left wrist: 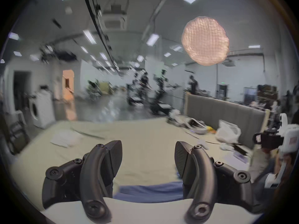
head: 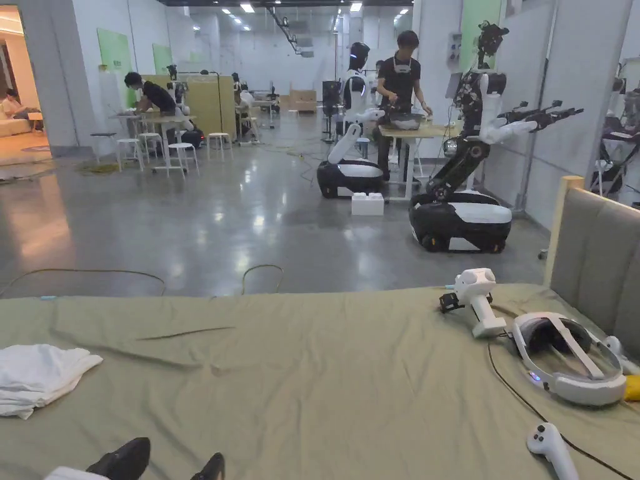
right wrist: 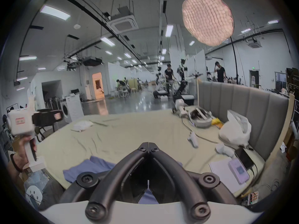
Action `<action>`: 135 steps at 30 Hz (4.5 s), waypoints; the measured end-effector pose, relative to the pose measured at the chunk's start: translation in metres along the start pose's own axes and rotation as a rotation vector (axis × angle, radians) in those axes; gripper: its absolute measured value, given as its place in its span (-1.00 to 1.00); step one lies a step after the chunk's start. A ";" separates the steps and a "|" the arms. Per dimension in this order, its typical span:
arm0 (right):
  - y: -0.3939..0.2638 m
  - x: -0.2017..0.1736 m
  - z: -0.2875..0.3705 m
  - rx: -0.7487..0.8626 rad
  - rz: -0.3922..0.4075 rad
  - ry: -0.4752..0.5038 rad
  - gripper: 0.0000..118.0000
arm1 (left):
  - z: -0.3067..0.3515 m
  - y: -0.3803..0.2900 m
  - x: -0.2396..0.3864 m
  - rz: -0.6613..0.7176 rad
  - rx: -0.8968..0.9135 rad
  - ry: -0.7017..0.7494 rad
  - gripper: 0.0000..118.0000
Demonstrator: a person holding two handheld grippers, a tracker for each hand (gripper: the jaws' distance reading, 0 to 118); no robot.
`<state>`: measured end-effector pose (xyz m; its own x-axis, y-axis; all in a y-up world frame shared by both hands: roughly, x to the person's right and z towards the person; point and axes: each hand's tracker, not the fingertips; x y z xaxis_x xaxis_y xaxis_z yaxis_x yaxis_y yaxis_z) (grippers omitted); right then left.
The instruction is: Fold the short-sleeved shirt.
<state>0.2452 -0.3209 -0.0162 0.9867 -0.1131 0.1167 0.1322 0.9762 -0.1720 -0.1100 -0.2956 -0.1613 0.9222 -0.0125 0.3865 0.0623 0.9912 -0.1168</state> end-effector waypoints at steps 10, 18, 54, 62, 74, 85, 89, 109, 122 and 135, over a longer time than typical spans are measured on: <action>0.037 -0.025 0.004 0.092 0.007 0.065 -1.00 | 0.123 0.027 -0.017 -0.057 0.125 0.323 -0.94; 0.033 -0.033 0.015 0.100 0.114 0.016 -1.00 | 0.122 0.029 -0.013 0.003 0.098 0.271 -1.00; -0.054 0.053 -0.016 -0.268 -0.074 -0.184 -1.00 | -0.281 -0.220 -0.042 0.066 -1.095 -0.001 -0.39; -0.045 0.064 -0.067 -0.318 -0.043 -0.140 -1.00 | -0.290 -0.226 -0.037 0.074 -1.091 0.012 -0.77; -0.136 0.167 -0.294 -0.896 -0.199 -0.226 0.39 | -0.300 -0.224 -0.031 -0.047 -1.151 -0.002 -0.77; -0.131 0.159 -0.274 -0.833 -0.222 -0.241 -0.92 | -0.286 -0.217 -0.052 0.094 -1.070 -0.051 -0.81; -0.070 0.148 -0.221 -0.628 -0.172 -0.195 -0.92 | -0.221 -0.152 -0.081 0.313 -0.783 -0.125 -0.84; 0.230 0.067 -0.138 0.050 -0.046 -0.049 -0.93 | -0.024 0.191 -0.132 0.132 0.026 0.056 -0.84; 0.316 0.041 -0.200 0.081 0.016 -0.100 -0.93 | -0.126 0.244 -0.177 0.148 0.029 0.141 -0.84; 0.326 0.037 -0.262 0.115 0.107 -0.240 -0.93 | -0.235 0.258 -0.192 0.127 0.026 0.226 -0.85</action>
<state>0.3493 -0.0559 -0.3247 0.9421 0.0252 0.3344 0.0037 0.9963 -0.0856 -0.1811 -0.0681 -0.4810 0.9840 0.0858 0.1559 -0.0662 0.9897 -0.1266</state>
